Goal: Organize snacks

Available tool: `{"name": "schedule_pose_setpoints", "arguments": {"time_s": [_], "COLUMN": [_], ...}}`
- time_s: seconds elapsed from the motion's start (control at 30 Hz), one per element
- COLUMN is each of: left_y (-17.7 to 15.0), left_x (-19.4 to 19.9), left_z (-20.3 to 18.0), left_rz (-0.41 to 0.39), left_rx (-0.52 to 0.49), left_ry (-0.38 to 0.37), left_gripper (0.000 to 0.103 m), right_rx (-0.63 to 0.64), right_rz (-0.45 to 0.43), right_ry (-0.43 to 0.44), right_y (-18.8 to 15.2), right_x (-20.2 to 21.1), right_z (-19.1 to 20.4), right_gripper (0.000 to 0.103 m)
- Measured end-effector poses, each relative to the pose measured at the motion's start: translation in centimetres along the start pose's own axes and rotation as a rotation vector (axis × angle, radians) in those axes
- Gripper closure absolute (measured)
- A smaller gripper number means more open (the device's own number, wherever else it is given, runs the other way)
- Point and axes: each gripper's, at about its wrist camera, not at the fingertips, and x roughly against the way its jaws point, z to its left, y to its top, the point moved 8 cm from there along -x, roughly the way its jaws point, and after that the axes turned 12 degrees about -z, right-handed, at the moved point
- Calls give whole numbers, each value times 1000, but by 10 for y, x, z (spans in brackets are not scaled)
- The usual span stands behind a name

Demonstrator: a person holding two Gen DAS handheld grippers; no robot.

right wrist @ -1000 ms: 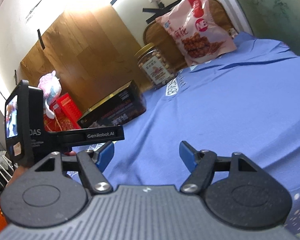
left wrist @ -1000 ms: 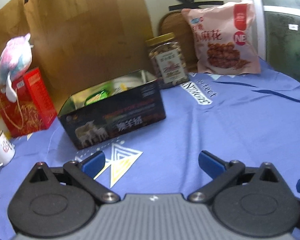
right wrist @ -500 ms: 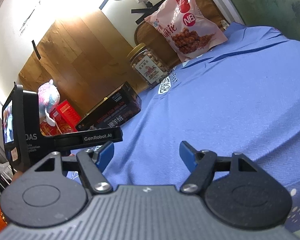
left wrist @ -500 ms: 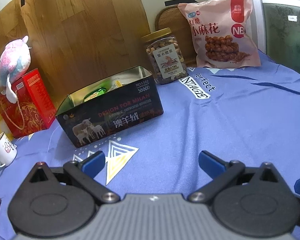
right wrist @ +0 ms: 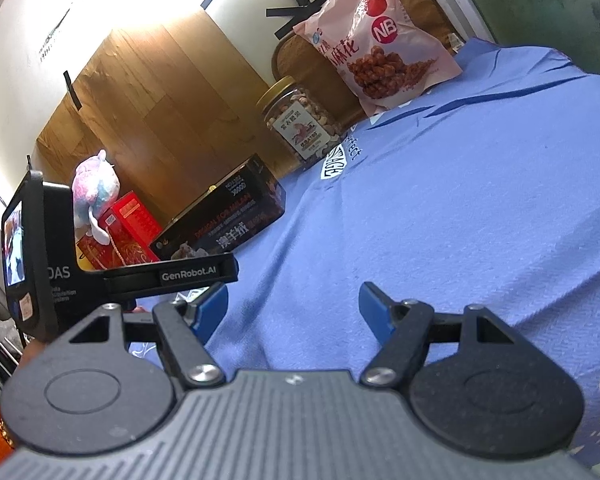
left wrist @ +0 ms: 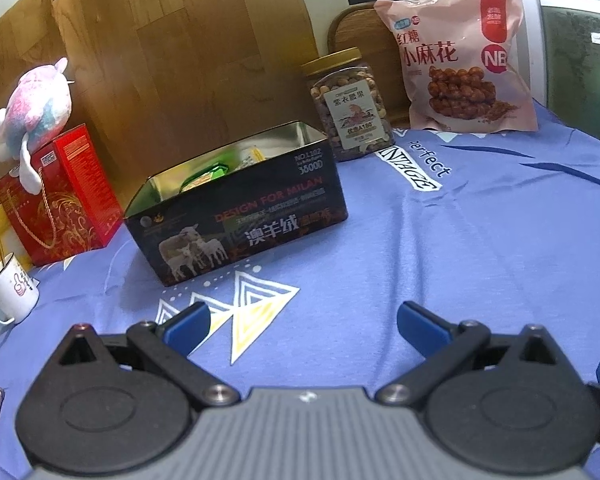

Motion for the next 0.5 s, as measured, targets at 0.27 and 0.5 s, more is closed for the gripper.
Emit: {"name": "schedule_pose_setpoints", "arguments": {"time_s": [0.27, 0.5], "left_y": [-4, -12], "left_x": [6, 6], "left_z": [13, 50], "left_rz": [-21, -19], "left_rx": [0, 63], "left_ry": [-1, 31], "left_gripper": [0, 0], "right_rx": [18, 60], "right_rz": [1, 29], "right_ry": [-4, 4], "right_y": [-3, -10], "right_x": [-5, -17], "right_z": [6, 22], "right_gripper": [29, 29]}}
